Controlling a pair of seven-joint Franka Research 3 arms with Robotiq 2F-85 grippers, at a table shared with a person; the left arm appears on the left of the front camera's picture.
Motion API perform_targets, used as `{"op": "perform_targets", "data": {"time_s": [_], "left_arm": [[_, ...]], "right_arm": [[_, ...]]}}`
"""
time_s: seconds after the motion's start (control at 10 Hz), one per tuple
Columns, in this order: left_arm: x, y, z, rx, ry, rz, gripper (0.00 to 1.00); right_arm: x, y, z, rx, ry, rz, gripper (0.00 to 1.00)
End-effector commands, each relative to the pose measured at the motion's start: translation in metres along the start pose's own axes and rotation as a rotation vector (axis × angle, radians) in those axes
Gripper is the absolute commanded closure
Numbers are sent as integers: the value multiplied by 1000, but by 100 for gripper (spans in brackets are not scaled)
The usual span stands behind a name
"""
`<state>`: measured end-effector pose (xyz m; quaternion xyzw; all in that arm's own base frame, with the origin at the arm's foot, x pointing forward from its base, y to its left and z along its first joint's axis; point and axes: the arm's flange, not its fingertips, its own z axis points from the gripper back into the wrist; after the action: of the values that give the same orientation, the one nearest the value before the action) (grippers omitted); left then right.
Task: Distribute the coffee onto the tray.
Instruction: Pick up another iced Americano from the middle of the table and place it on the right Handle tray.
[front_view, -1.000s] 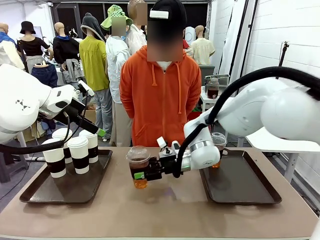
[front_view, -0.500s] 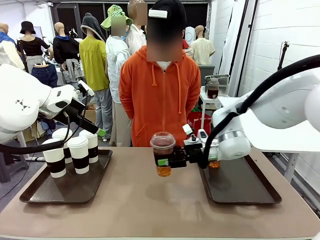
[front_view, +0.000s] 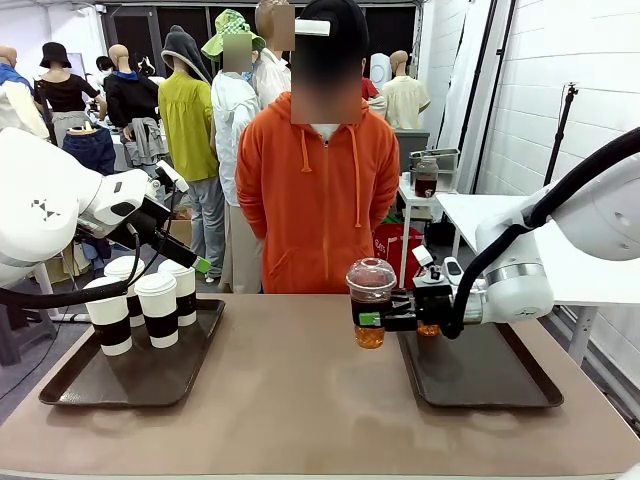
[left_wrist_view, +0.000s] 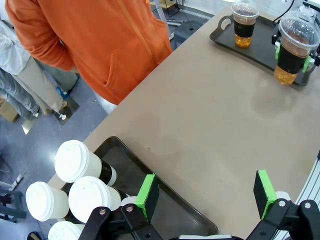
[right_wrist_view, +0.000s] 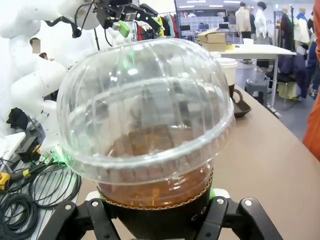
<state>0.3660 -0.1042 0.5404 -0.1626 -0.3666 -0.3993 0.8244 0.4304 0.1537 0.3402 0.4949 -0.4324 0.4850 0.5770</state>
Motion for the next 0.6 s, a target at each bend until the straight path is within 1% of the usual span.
{"op": "perform_targets", "data": {"time_s": [0.0,0.5], "left_arm": [[-2,1,-1,-16,-8,2,0],[-2,1,-1,-16,-8,2,0]], "right_arm": [[0,2,-8,7,-1,1,31],[0,2,-8,7,-1,1,31]]}}
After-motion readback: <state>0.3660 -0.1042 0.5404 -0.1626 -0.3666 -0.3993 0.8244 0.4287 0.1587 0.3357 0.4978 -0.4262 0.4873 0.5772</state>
